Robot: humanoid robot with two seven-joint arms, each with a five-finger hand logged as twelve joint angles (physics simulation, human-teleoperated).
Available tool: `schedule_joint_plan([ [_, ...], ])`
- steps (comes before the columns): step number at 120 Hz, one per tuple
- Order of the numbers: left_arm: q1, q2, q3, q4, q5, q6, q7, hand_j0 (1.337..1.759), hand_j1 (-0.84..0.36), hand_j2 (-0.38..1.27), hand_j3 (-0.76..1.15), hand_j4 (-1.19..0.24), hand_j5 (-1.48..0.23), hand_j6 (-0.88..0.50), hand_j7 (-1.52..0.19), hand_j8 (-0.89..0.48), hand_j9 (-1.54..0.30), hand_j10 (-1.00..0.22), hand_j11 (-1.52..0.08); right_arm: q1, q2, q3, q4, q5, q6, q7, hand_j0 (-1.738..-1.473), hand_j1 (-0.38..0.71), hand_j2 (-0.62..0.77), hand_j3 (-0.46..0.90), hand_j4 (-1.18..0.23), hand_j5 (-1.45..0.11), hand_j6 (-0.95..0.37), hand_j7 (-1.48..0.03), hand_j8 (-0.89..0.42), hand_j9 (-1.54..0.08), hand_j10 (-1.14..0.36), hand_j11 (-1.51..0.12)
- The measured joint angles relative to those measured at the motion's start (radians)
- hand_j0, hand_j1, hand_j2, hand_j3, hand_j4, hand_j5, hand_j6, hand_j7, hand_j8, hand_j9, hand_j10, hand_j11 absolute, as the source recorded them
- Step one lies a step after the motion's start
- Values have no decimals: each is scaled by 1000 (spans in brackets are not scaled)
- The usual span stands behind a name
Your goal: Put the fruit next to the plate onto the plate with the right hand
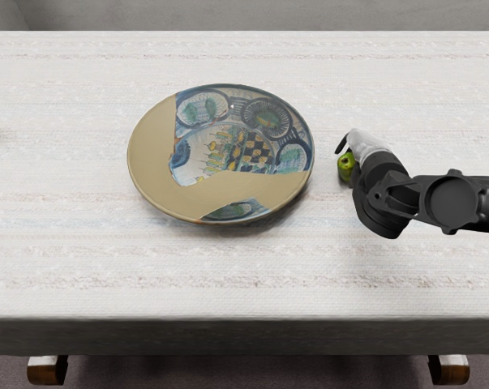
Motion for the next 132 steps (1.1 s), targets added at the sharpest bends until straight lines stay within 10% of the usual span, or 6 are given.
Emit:
schedule_joint_plan([
  [79,0,0,-1,0,0,0,0,1658,348,0,0,-1,-1,-1,-1,-1,-1,-1,-1,-7,-10,9,8,-3,0,-1,-1651,204,96,0,-654,-722,-390,-784,-275,-752,-360,-780],
  [132,0,0,0,0,0,0,0,1658,348,0,0,-1,-1,-1,-1,-1,-1,-1,-1,32,-145,63,171,9,1,1,-1654,150,164,0,-636,-818,-487,-821,-344,-831,-434,-845],
])
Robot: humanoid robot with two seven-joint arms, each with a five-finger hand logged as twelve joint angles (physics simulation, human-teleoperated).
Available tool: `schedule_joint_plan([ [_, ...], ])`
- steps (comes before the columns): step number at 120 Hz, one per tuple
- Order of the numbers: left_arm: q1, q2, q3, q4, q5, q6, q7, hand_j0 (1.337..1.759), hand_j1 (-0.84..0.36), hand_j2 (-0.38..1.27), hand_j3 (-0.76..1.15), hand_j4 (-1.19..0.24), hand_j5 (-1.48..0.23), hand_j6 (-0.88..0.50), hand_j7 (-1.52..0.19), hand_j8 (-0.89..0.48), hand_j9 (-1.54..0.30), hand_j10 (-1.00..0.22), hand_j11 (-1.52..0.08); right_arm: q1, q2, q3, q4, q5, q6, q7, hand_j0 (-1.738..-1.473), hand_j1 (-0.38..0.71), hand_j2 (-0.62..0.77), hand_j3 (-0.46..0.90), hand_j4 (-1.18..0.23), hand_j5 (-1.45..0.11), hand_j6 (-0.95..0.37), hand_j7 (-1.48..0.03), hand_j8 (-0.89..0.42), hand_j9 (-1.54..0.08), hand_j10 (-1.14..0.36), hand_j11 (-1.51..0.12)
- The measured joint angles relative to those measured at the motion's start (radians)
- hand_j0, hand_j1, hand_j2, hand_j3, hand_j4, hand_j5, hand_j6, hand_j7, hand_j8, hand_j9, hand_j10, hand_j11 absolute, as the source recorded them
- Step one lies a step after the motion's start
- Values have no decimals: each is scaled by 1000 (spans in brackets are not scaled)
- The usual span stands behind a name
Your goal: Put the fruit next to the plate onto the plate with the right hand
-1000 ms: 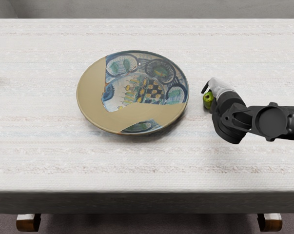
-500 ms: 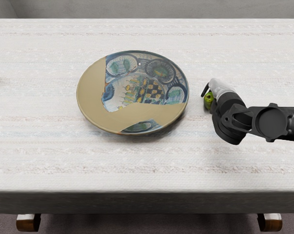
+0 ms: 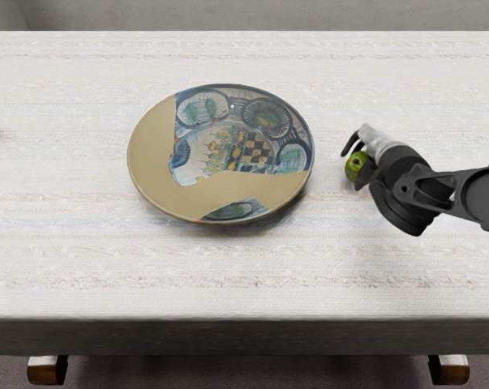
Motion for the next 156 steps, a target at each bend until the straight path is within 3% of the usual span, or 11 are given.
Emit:
schedule_joint_plan([
  [40,3,0,0,0,1,0,0,1658,348,0,0,-1,-1,-1,-1,-1,-1,-1,-1,53,-60,63,130,18,5,0,-1654,147,160,0,-641,-854,-477,-842,-331,-861,-421,-874],
  [80,5,0,0,0,3,0,0,1658,348,0,0,-1,-1,-1,-1,-1,-1,-1,-1,174,-49,73,210,124,4,0,-1654,119,122,1,-638,-876,-490,-850,-339,-882,-428,-901],
  [116,6,0,0,1,4,0,0,1658,348,0,0,-1,-1,-1,-1,-1,-1,-1,-1,272,49,91,200,223,1,0,-1654,123,113,1,-637,-900,-480,-861,-321,-900,-414,-914],
  [156,6,0,0,1,4,0,0,1658,348,0,0,-1,-1,-1,-1,-1,-1,-1,-1,297,201,114,67,259,13,0,-1653,115,106,1,-646,-893,-487,-864,-333,-898,-424,-912],
])
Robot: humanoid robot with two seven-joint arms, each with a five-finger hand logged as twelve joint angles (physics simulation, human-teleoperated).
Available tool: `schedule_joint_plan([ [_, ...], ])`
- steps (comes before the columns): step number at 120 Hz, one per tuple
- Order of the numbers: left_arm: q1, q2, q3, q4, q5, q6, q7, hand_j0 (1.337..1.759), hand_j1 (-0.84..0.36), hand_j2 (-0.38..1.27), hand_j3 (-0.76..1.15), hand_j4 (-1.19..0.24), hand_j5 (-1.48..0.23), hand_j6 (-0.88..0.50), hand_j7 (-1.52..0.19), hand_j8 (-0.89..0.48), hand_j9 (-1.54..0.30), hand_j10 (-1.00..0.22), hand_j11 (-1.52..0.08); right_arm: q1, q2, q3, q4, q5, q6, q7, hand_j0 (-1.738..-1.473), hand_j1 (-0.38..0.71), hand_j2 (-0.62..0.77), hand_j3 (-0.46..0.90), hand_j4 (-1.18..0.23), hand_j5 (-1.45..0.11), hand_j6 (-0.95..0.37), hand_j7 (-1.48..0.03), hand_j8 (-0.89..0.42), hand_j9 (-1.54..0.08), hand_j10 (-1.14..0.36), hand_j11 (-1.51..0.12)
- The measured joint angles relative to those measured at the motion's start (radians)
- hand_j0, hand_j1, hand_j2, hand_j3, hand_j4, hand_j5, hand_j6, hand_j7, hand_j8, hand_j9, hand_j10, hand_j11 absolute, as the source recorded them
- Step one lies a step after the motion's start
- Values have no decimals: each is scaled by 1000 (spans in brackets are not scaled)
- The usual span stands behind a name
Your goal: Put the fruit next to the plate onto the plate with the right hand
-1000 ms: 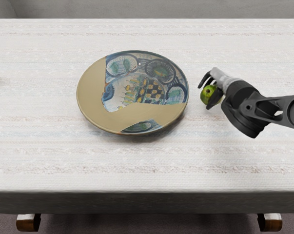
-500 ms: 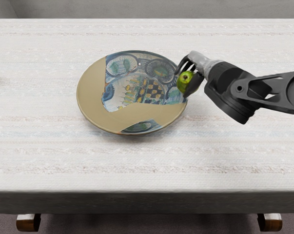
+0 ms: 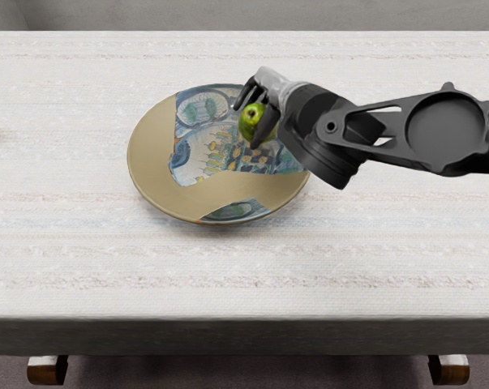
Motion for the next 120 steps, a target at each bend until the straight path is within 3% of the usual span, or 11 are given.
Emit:
schedule_joint_plan([
  [27,0,0,0,0,0,0,0,1658,348,0,0,-1,-1,-1,-1,-1,-1,-1,-1,-9,109,22,-137,1,66,0,-1653,106,102,1,-657,-879,-497,-864,-344,-891,-434,-908],
  [61,0,0,0,0,0,0,0,1658,348,0,0,-1,-1,-1,-1,-1,-1,-1,-1,-24,159,36,-198,0,91,0,-1652,89,82,1,-657,-871,-507,-860,-359,-888,-446,-913],
  [87,0,0,0,0,0,0,0,1658,348,0,0,-1,-1,-1,-1,-1,-1,-1,-1,-30,214,37,-284,12,138,0,-1656,-180,29,0,-246,-326,-199,-322,-142,-332,-174,-342],
  [120,0,0,0,0,0,0,0,1658,348,0,0,-1,-1,-1,-1,-1,-1,-1,-1,-45,223,42,-279,15,103,0,-1658,-306,8,0,-65,-85,-53,-84,-38,-86,-46,-89],
])
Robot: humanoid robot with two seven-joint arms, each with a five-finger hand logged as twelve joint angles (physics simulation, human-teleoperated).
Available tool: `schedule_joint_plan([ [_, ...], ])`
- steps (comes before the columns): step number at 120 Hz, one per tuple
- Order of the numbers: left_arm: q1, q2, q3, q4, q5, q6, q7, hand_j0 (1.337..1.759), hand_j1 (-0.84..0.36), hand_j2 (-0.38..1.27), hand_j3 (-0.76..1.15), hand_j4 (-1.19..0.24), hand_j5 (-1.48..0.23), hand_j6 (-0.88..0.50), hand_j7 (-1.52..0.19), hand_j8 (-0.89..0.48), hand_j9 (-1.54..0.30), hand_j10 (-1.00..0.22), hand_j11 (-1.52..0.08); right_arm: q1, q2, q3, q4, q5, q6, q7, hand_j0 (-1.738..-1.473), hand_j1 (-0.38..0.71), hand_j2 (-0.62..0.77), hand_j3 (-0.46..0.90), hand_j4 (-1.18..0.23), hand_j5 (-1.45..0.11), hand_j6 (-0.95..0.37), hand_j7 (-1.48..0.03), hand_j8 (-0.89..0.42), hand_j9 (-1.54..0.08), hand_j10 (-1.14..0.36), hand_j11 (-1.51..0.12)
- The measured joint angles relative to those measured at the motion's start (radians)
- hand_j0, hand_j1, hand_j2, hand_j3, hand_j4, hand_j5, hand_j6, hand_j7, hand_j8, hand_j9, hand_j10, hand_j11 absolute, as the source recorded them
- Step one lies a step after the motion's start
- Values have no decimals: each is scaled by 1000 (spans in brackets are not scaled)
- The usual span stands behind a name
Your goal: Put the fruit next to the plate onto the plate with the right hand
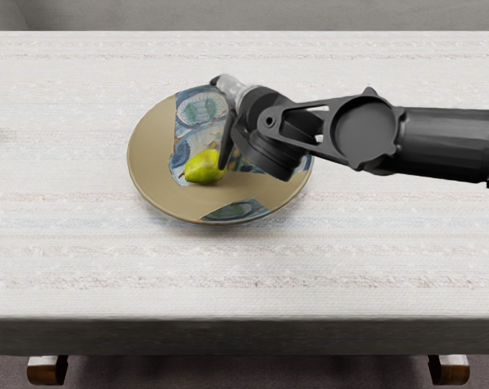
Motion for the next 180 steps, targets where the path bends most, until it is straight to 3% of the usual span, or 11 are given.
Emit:
schedule_joint_plan([
  [28,0,0,0,0,0,0,0,1658,348,0,0,-1,-1,-1,-1,-1,-1,-1,-1,-22,-18,87,60,44,-30,0,-1658,-336,3,0,-21,-27,-18,-27,-13,-28,-15,-28],
  [46,2,0,0,0,0,0,0,1658,348,0,0,-1,-1,-1,-1,-1,-1,-1,-1,-55,-85,193,188,58,-32,0,-1658,-343,2,0,-11,-13,-10,-13,-7,-13,-8,-14],
  [64,2,0,0,0,0,0,0,1658,348,0,0,-1,-1,-1,-1,-1,-1,-1,-1,-214,-199,400,334,61,104,0,-1658,-346,1,0,-5,-6,-5,-6,-4,-6,-4,-7],
  [77,2,0,0,0,0,0,0,1658,348,0,0,-1,-1,-1,-1,-1,-1,-1,-1,-342,-257,566,383,64,286,0,-1658,-347,1,0,-3,-4,-3,-4,-2,-4,-2,-4],
  [112,3,0,0,-1,-1,0,0,1658,348,0,0,-1,-1,-1,-1,-1,-1,-1,-1,-576,-465,826,406,269,742,0,-1658,-349,0,0,-1,-1,-1,-1,-1,-1,-1,-1],
  [152,2,0,0,0,-1,0,0,1658,348,0,0,-1,-1,-1,-1,-1,-1,-1,-1,-685,-722,865,404,466,1002,0,-1658,-349,0,0,0,0,0,0,0,0,0,0],
  [180,0,0,0,0,0,0,0,1658,348,0,0,-1,-1,-1,-1,-1,-1,-1,-1,-717,-884,865,393,571,1055,0,-1658,-349,0,0,0,0,1,0,0,0,0,0],
])
